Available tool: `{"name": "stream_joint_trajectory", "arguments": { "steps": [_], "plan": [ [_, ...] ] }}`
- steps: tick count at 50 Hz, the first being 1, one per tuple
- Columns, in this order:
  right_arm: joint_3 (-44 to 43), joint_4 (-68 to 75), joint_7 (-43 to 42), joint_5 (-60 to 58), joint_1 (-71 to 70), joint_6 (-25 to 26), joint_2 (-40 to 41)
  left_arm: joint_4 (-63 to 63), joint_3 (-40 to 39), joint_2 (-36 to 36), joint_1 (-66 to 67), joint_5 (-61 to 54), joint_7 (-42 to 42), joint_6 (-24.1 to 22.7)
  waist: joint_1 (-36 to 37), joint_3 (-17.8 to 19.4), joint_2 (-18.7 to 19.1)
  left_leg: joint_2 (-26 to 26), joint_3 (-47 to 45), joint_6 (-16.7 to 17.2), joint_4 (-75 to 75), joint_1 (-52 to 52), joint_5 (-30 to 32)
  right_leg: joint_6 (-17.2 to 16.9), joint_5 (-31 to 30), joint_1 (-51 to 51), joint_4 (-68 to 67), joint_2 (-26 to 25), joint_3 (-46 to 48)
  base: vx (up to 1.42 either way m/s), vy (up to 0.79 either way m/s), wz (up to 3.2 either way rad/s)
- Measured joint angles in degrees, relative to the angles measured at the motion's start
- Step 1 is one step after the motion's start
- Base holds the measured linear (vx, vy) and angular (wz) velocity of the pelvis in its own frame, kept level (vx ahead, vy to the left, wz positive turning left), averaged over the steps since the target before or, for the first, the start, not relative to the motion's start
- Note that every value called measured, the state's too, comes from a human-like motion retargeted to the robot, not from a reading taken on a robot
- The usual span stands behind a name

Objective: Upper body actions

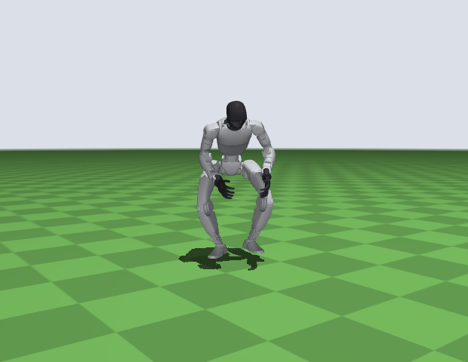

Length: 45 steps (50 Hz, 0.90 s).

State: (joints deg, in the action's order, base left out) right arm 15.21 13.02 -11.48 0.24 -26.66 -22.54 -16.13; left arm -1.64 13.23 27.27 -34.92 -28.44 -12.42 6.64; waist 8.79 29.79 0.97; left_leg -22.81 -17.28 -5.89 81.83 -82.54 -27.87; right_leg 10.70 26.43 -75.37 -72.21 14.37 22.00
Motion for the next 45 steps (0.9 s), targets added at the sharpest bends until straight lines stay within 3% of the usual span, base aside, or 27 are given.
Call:
{"name": "stream_joint_trajectory", "arguments": {
  "steps": [10,15,17,20,22,25,30,37,40,42,45],
  "plan": [
    [-1.24,3.86,-0.1,-0.44,-0.46,-3.4,1.06,-1.83,1.06,-0.82,-0.65,-0.07,0.06,-1.13,0.36,0.0,0.02,0.71,-0.19,0.21,-2.06,1.97,0.52,-0.05,-0.03,2.2,1.65,0.2,0.32,0.0,0.0,0.0],
    [-4.48,20.18,2.11,-5.41,-2.47,-7.37,4.85,-15.41,5.09,-4.9,-2.06,0.78,2.57,-2.3,0.13,0.0,-0.08,1.31,-1.24,1.27,-7.34,8.2,2.14,-1.2,-2.02,8.72,7.7,-0.41,0.52,0.04,0.0,0.0],
    [-5.17,25.87,3.72,-6.09,-2.78,-6.95,5.82,-23.18,6.72,-10.11,-0.98,-0.61,9.46,-2.95,0.23,0.0,-0.53,1.87,-1.98,1.75,-11.18,11.61,3.68,-1.79,-3.6,12.01,11.66,-0.8,0.69,0.09,-0.01,-0.03],
    [-4.6,28.58,4.65,-7.1,-0.94,-6.65,5.12,-37.67,5.36,-19.27,2.83,-2.1,26.56,-8.55,0.44,0.0,-0.68,2.75,-2.83,2.7,-18.1,17.44,6.6,-3.05,-6.79,17.87,19.05,-1.71,1.01,0.09,0.02,-0.05],
    [-3.72,28.92,3.95,-9.45,0.84,-6.87,3.82,-41.5,4.92,-20.21,4.56,-4.52,31.92,-8.99,0.22,0.0,-0.98,3.63,-4.02,3.35,-23.72,22.39,8.91,-3.86,-9.52,22.52,25.12,-2.29,1.01,0.1,0.04,-0.07],
    [-2.86,30.47,1.87,-15.12,3.79,-6.17,1.96,-46.46,5.59,-18.64,7.41,-2.2,33.65,-10.44,-0.19,0.0,-1.59,5.54,-5.95,4.46,-33.52,31.19,12.94,-5.44,-14.35,30.82,35.65,-3.3,0.78,0.12,0.04,-0.05],
    [-4.21,39.45,-0.27,-24.02,8.12,-1.09,1.38,-55.95,5.04,-15.05,13.17,12.61,27.22,-12.9,-0.99,0.0,-3.16,10.47,-9.24,6.44,-53.07,48.94,20.48,-8.75,-22.53,46.78,54.07,-4.49,0.1,0.2,0.06,-0.08],
    [-8.46,58.24,6.69,-27.01,14.31,13.88,3.22,-68.47,-2.07,-13.79,24.87,17.67,20.79,-10.83,-3.74,-0.56,-2.33,15.23,-9.14,8.83,-74.35,72.8,27.55,-13.65,-30.22,69.23,72.69,-6.42,3.06,0.33,0.18,0.14],
    [-9.14,66.13,11.45,-27.16,18.35,15.74,3.56,-73.16,-8.74,-13.4,31.31,18.29,21.09,-10.48,-4.51,-4.63,-3.25,16.94,-9.71,9.5,-79.48,79.45,28.8,-15.71,-30.11,74.97,74.16,-5.35,9.77,0.55,0.25,-0.03],
    [-11.27,71.05,12.65,-27.16,20.91,16.68,3.52,-76.3,-12.73,-13.1,34.35,20.88,22.72,-9.09,-4.22,-8.97,-3.57,17.91,-9.59,9.79,-80.62,80.44,28.52,-14.41,-27.85,73.68,72.12,-5.12,4.34,0.42,0.22,0.11],
    [-16.89,77.38,12.05,-25.04,23.66,21.12,4.09,-82.57,-15.76,-13.42,35.39,24.08,24.6,-4.77,-4.28,-13.0,-2.99,18.12,-7.24,9.7,-79.25,80.4,27.48,-14.49,-26.57,76.05,72.33,-4.96,7.65,0.36,0.13,0.56]
  ]
}}
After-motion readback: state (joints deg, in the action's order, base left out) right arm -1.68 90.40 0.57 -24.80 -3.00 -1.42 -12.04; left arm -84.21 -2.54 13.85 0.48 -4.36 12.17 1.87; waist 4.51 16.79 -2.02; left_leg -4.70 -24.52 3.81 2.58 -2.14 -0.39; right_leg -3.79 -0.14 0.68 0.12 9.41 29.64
